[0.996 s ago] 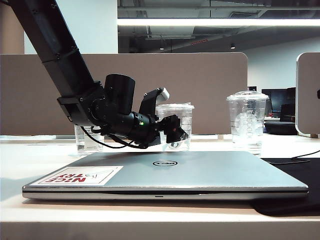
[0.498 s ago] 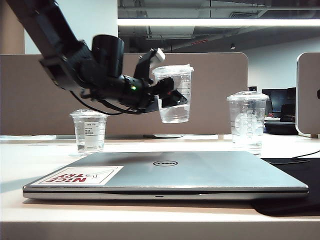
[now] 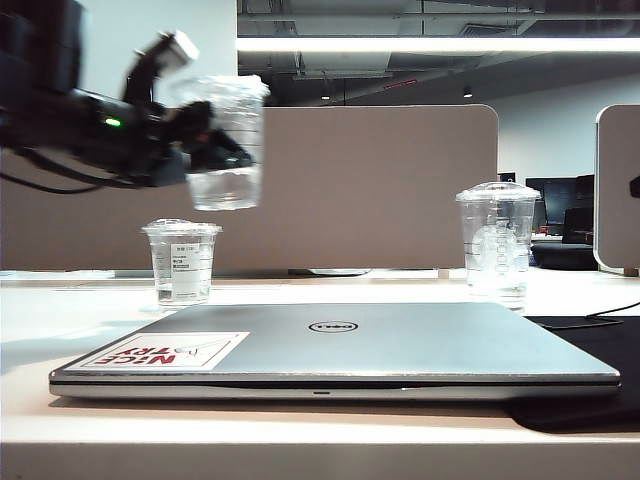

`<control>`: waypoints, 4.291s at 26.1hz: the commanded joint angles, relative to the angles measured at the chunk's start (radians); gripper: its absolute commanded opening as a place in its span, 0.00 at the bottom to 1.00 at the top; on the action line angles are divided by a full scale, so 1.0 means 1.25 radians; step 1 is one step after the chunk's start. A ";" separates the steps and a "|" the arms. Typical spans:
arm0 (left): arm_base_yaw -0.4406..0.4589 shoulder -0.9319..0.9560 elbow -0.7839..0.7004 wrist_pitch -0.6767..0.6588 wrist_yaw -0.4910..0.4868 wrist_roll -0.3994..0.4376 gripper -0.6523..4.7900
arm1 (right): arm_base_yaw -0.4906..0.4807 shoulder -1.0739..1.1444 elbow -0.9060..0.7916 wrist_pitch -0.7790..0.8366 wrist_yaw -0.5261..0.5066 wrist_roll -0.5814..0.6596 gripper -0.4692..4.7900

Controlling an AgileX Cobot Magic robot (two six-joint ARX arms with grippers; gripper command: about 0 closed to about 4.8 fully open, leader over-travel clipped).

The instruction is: Pick up the coffee cup on the middle and place it on the left side of the laptop.

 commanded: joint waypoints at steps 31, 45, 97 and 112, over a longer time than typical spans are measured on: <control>0.124 0.047 -0.367 0.315 -0.116 -0.047 0.71 | 0.248 0.065 -0.003 0.014 -0.001 -0.001 0.08; 0.124 0.080 -0.367 0.322 -0.119 -0.045 0.85 | 0.249 0.071 -0.003 0.014 -0.001 -0.001 0.08; 0.215 -0.531 -0.593 0.049 -0.145 -0.127 0.11 | -0.139 -0.066 -0.004 -0.004 -0.003 0.000 0.08; 0.216 -0.853 -0.592 -0.206 -0.286 -0.063 0.11 | -0.276 -0.143 -0.004 -0.018 -0.001 0.000 0.08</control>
